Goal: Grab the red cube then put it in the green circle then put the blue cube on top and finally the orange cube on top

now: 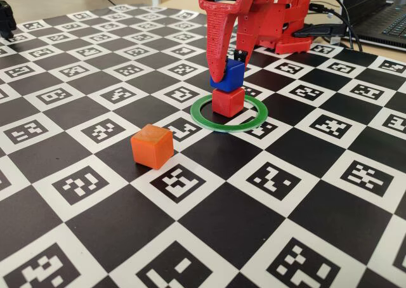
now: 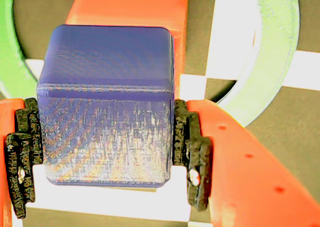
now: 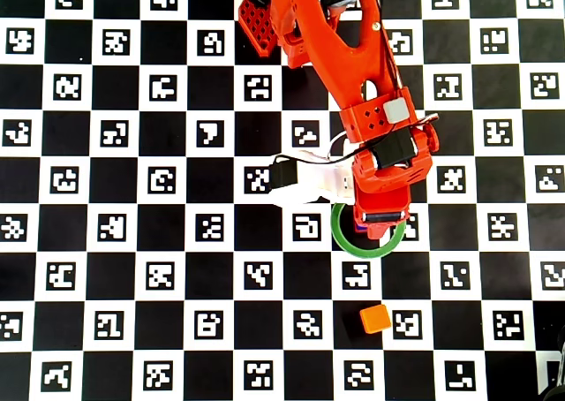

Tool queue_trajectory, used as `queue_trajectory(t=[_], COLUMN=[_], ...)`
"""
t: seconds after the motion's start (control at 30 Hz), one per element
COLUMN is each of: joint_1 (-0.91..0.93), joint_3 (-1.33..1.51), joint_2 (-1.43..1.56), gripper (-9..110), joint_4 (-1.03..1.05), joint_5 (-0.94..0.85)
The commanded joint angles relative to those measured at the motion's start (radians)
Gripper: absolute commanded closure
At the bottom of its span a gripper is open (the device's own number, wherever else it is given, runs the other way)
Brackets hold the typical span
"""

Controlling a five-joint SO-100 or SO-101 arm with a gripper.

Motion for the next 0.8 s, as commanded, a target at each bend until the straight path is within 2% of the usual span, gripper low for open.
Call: queue_trajectory(t=[0.0,0.4,0.6,0.7,0.77], joint_1=[0.008,0.0,0.003,0.008,0.008], joint_3=[-0.006,0.014,0.014,0.015,0.015], joint_2=[0.018,0.014,0.02,0.029,0.032], gripper=[100,99,86,72,69], joint_4=[-0.009,-0.028,-0.023,-0.017,-0.018], joint_5=[0.0,-0.006,0.005,0.02,-0.011])
